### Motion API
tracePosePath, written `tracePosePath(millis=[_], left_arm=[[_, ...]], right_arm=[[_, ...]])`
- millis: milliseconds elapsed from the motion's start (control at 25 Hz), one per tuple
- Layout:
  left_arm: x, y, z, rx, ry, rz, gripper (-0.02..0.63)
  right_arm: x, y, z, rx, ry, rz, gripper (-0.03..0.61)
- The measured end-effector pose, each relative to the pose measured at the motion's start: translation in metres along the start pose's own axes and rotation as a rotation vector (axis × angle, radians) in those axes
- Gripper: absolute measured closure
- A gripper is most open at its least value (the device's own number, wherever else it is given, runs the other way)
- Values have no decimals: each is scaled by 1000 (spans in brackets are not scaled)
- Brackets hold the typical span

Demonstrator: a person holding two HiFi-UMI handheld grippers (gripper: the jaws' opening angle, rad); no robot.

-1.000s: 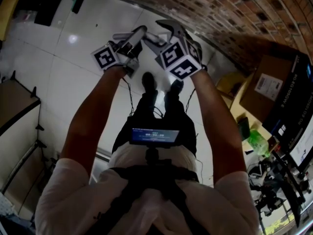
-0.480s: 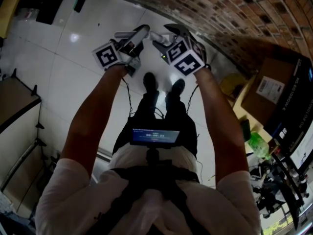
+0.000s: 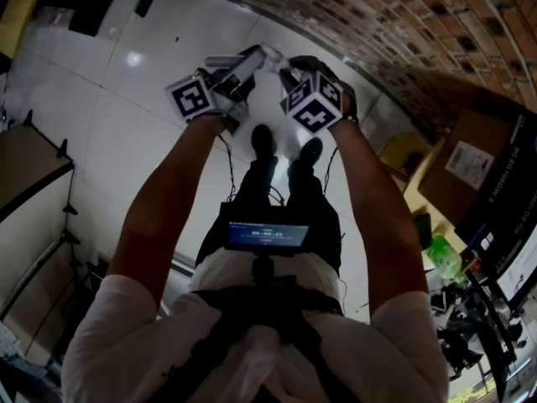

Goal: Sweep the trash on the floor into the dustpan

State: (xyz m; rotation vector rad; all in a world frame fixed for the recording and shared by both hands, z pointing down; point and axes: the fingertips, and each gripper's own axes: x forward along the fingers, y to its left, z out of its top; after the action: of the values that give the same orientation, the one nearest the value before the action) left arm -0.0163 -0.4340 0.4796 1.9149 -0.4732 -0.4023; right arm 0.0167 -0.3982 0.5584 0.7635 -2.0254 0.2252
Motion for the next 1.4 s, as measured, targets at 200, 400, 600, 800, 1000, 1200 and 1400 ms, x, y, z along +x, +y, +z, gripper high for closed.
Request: tracePosePath(millis=[200,400,600,800,1000,1200,1400], left_arm=[[-7,5,3,12,-4,27,447],[-17,14,5,69,2,99,385],[-25,19,6,107,1,144,365],[-39,25,14,9,-112,168,357],[-49,28,21,-39,-184,153,357],[-56,29,24,31,-157,178,357],[-68,31,29,90,-149,213,357]], right_arm=[[5,9,8,-36,-2,-14,488],[6,17,9,-62,-11,-25,485],[8,15,3,-75,31,-41,429],[10,13,2,-55,41,-39,408],[14,14,0,-66,59,-36,407],[15,14,1,-56,47,-22,407],[13,16,-1,-26,32,-15,371]])
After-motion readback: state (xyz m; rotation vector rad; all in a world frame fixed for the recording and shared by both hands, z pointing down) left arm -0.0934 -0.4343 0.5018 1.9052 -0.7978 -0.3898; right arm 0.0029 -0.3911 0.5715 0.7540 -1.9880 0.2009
